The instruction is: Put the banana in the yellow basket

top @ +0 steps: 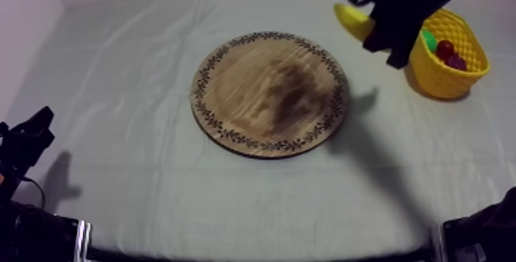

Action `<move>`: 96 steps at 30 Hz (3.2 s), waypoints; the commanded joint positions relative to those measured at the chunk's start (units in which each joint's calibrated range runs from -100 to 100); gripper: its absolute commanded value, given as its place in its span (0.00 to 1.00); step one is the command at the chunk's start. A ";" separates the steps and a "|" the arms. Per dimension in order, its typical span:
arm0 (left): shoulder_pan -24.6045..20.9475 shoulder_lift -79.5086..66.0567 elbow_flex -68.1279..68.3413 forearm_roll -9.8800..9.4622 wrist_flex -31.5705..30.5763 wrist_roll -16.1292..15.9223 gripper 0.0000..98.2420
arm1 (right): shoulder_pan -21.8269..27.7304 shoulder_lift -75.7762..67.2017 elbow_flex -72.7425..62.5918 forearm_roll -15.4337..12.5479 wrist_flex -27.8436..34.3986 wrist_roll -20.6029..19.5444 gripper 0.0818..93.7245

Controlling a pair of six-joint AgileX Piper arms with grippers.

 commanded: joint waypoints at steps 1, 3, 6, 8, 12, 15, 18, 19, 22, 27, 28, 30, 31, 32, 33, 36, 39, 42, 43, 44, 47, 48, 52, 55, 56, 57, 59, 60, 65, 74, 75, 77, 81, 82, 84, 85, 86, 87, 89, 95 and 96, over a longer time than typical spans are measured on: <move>0.02 0.00 0.00 0.02 0.00 0.02 0.00 | 1.39 0.02 -1.98 -0.09 -0.16 -3.28 0.18; 0.02 0.00 0.00 0.02 0.00 0.02 0.00 | 2.62 0.87 -4.36 -0.06 0.13 -4.80 0.18; 0.02 0.00 0.00 0.02 0.00 0.02 0.00 | 4.70 3.40 -9.01 -0.11 0.61 -6.42 0.18; 0.02 0.00 0.00 0.02 0.00 0.02 0.00 | 6.19 5.61 -12.46 -0.21 0.92 -7.08 0.18; 0.02 0.00 0.00 0.02 0.00 0.02 0.00 | 9.04 10.73 -19.22 -0.05 1.20 -8.05 0.18; 0.02 0.00 0.00 0.02 0.00 0.02 0.00 | 11.49 14.61 -23.63 -0.33 0.75 -8.16 0.19; 0.02 0.00 0.00 0.02 0.00 0.02 0.00 | 13.99 18.23 -27.55 -0.83 0.39 -7.97 0.21; 0.02 0.00 0.00 0.02 0.00 0.02 0.00 | 14.74 19.35 -28.69 -0.94 0.28 -7.89 0.21; 0.02 0.00 0.00 0.02 0.00 0.02 0.00 | 16.76 22.40 -31.59 -0.91 0.14 -7.76 0.22; 0.02 0.00 0.00 0.02 0.00 0.02 0.00 | 19.70 26.10 -34.92 -0.45 0.19 -7.76 0.21; 0.02 0.00 0.00 0.02 0.00 0.02 0.00 | 20.26 26.67 -35.31 -0.22 0.21 -7.85 0.21; 0.02 0.00 0.00 0.02 0.00 0.02 0.00 | 21.31 27.63 -35.72 0.37 0.19 -8.03 0.22; 0.02 0.00 0.00 0.02 0.00 0.02 0.00 | 21.86 28.02 -35.71 0.64 0.07 -8.03 0.22; 0.02 0.00 0.00 0.02 0.00 0.02 0.00 | 22.43 28.34 -35.60 0.85 -0.09 -7.99 0.22; 0.02 0.00 0.00 0.02 0.00 0.02 0.00 | 22.99 28.59 -35.39 1.01 -0.27 -7.87 0.23; 0.02 0.00 0.00 0.02 0.00 0.02 0.00 | 24.36 29.03 -34.78 1.38 -0.91 -7.70 0.30; 0.02 0.00 0.00 0.02 0.00 0.02 0.00 | 25.07 28.92 -34.17 2.22 -1.49 -8.77 0.45; 0.02 0.00 0.00 0.02 0.00 0.02 0.00 | 25.59 28.14 -33.52 2.41 -1.84 -9.23 0.57; 0.02 0.00 0.00 0.02 0.00 0.02 0.00 | 25.73 27.71 -33.30 2.21 -1.95 -9.18 0.60; 0.02 0.00 0.00 0.02 0.00 0.02 0.00 | 25.86 27.16 -33.05 1.94 -2.03 -9.07 0.61; 0.02 0.00 0.00 0.02 0.00 0.02 0.00 | 25.98 24.77 -31.76 1.06 -2.20 -8.67 0.63; 0.02 0.00 0.00 0.02 0.00 0.02 0.00 | 25.89 23.70 -31.07 0.81 -2.23 -8.55 0.63; 0.02 0.00 0.00 0.02 0.00 0.02 0.00 | 25.03 18.12 -27.45 -0.12 -2.35 -8.46 0.62; 0.02 0.00 0.00 0.02 0.00 0.02 0.00 | 24.06 13.05 -24.29 -0.81 -2.37 -8.79 0.61; 0.02 0.00 0.00 0.02 0.00 0.02 0.00 | 23.74 11.22 -23.24 -1.07 -2.38 -8.93 0.60; 0.02 0.00 0.00 0.02 0.00 0.02 0.00 | 23.43 9.37 -22.17 -1.37 -2.35 -9.09 0.59; 0.02 0.00 0.00 0.02 0.00 0.02 0.00 | 22.87 5.55 -20.05 -2.02 -2.29 -9.41 0.56; 0.02 0.00 0.00 0.02 0.00 0.02 0.00 | 22.59 3.65 -19.04 -2.33 -2.27 -9.63 0.55; 0.02 0.00 0.00 0.02 0.00 0.02 0.00 | 20.65 -5.71 -13.67 -3.06 -2.24 -11.45 0.43; 0.02 0.00 0.00 0.02 0.00 0.02 0.00 | 17.27 -22.77 -0.87 -3.62 -5.41 -15.58 0.23; 0.02 0.00 0.00 0.02 0.00 0.02 0.00 | 16.90 -24.68 1.03 -3.59 -5.95 -15.97 0.20; 0.02 0.00 0.00 0.02 0.00 0.02 0.00 | 16.25 -28.36 5.06 -3.59 -7.06 -16.66 0.17; 0.02 0.00 0.00 0.02 0.00 0.02 0.00 | 15.39 -35.36 14.38 -4.01 -10.74 -17.40 0.12; 0.02 0.00 0.00 0.02 0.00 0.02 0.00 | 15.24 -37.01 16.94 -4.08 -12.06 -17.54 0.11; 0.02 0.00 0.00 0.02 0.00 0.02 0.00 | 15.15 -40.13 22.14 -4.22 -14.84 -17.85 0.10; 0.02 0.00 0.00 0.02 0.00 0.02 0.00 | 15.28 -41.57 24.81 -4.36 -16.31 -17.91 0.10; 0.02 0.00 0.00 0.02 0.00 0.02 0.00 | 15.46 -42.99 27.54 -4.54 -17.91 -17.88 0.09; 0.02 0.00 0.00 0.02 0.00 0.02 0.00 | 15.63 -44.38 30.32 -4.66 -19.64 -17.89 0.09; 0.02 0.00 0.00 0.02 0.00 0.02 0.00 | 15.68 -46.94 35.81 -4.60 -22.71 -18.00 0.09; 0.02 0.00 0.00 0.02 0.00 0.02 0.00 | 15.51 -55.95 51.38 -3.89 -26.87 -17.76 0.08; 0.02 0.00 0.00 0.02 0.00 0.02 0.00 | 15.78 -57.71 53.81 -4.02 -27.44 -17.41 0.08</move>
